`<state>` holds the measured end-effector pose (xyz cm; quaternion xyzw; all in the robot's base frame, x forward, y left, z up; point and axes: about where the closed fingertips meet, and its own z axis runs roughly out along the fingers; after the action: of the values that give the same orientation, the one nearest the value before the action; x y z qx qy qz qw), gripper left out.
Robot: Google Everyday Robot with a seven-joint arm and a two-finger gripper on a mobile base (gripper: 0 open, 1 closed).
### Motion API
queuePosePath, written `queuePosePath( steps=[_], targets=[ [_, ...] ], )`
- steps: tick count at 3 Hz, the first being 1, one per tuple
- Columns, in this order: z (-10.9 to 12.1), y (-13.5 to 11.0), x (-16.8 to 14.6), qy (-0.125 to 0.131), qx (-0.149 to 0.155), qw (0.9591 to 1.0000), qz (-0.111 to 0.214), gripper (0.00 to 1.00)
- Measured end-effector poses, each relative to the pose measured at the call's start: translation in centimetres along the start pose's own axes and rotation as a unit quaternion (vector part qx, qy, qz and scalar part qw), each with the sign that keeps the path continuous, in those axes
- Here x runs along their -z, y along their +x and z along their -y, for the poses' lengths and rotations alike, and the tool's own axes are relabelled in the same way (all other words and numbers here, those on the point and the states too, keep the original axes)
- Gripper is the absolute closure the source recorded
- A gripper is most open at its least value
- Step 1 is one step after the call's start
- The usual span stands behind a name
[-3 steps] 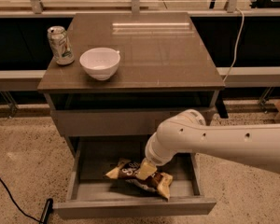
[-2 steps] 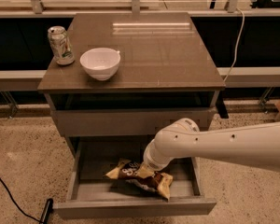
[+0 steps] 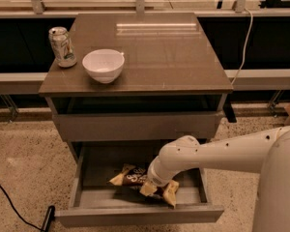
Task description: Pick brown chip bag from middle drawer and place on counter
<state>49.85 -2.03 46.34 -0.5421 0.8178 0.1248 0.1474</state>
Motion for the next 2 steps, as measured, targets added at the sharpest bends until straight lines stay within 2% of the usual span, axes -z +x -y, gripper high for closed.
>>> queuePosePath(
  steps=[1, 2],
  targets=[
    [-0.5, 0.6, -1.9, -0.018, -0.009, 0.9998, 0.002, 0.41],
    [-0.5, 1.6, -3.9, -0.029, -0.019, 0.9994, -0.007, 0.44]
  ],
)
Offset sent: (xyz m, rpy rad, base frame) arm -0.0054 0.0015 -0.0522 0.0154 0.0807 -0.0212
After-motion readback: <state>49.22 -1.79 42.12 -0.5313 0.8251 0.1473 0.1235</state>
